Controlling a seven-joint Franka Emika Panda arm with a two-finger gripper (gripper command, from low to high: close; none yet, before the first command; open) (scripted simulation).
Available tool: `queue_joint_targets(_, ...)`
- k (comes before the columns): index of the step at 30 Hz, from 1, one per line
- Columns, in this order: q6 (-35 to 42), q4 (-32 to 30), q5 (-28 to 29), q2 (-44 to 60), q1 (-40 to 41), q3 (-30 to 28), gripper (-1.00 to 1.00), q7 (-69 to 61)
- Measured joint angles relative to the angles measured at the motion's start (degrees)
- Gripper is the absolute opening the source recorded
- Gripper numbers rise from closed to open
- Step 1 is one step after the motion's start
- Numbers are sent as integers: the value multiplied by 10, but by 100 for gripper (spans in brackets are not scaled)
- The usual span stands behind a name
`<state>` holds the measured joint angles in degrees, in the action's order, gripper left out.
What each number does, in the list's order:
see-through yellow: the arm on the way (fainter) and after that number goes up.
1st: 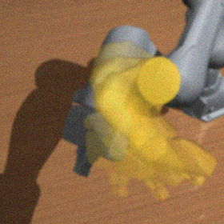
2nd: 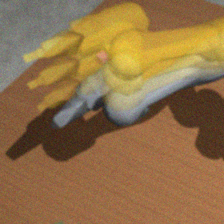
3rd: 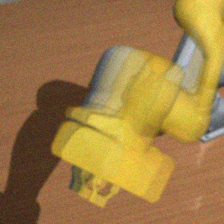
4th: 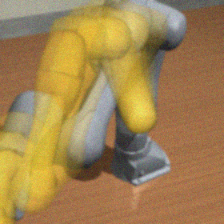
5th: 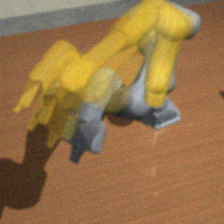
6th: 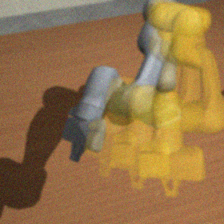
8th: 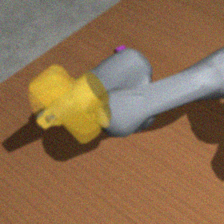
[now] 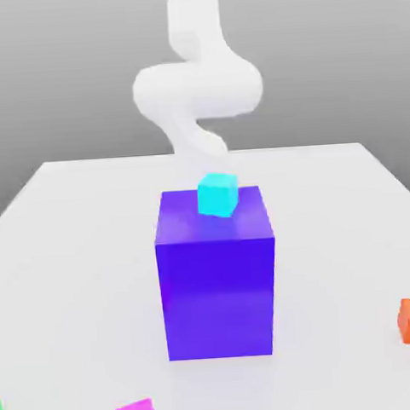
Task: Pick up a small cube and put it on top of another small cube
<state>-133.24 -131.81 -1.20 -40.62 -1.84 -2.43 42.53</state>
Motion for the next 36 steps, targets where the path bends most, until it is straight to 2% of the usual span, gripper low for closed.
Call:
queue_joint_targets(8,-47,-1,-54,170,-44,-68,0,-118)
queue_joint_targets(16,-92,-1,-112,337,-59,-107,0,-237)
queue_joint_targets(23,-136,-3,-133,478,-44,-112,0,-322)
queue_joint_targets(30,-190,-5,-108,609,-27,-120,0,-369)
queue_joint_targets(34,-250,12,-135,693,-1,-90,0,-396)
queue_joint_targets(35,-258,14,-140,704,3,-85,-100,-399)
queue_joint_targets(36,-258,14,-140,704,3,-85,-100,-399)
